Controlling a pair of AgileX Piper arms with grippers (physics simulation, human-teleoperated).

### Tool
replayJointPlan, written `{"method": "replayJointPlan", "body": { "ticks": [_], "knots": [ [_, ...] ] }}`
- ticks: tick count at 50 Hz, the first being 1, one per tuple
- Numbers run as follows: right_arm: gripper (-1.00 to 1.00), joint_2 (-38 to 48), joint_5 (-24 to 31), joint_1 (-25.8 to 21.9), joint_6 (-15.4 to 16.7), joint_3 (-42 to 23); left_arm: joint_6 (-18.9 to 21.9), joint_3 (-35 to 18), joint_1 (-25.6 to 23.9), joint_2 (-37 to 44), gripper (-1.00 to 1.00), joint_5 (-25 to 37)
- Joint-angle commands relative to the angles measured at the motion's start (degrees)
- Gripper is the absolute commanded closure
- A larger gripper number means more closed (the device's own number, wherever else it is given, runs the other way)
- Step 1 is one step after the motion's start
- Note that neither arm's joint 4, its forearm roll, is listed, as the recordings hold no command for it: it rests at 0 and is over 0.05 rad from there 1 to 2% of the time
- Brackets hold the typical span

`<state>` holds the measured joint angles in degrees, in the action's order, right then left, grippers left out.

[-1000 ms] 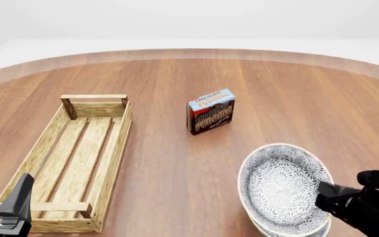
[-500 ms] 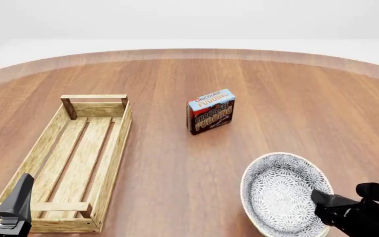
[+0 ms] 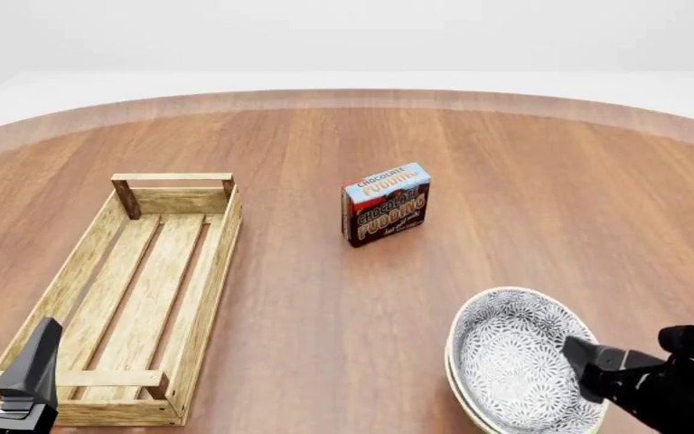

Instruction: Stack the left bowl on the right bowl and place them in the tray.

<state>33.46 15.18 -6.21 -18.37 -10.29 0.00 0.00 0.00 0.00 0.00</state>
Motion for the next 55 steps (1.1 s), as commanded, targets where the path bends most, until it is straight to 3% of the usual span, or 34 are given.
{"method": "replayJointPlan", "body": {
  "ticks": [1, 19, 55],
  "knots": [
    [-1.00, 0.04, 2.36, 1.03, 1.49, -1.78, 0.00, 0.00, 0.00, 0.00, -1.00, 0.00],
    [-1.00, 5.21, 3.15, 6.29, 7.73, -4.30, 0.00, 0.00, 0.00, 0.00, -1.00, 0.00],
    [-1.00, 12.64, -7.17, 3.03, 6.91, 3.00, 0.00, 0.00, 0.00, 0.00, -1.00, 0.00]
  ]
}}
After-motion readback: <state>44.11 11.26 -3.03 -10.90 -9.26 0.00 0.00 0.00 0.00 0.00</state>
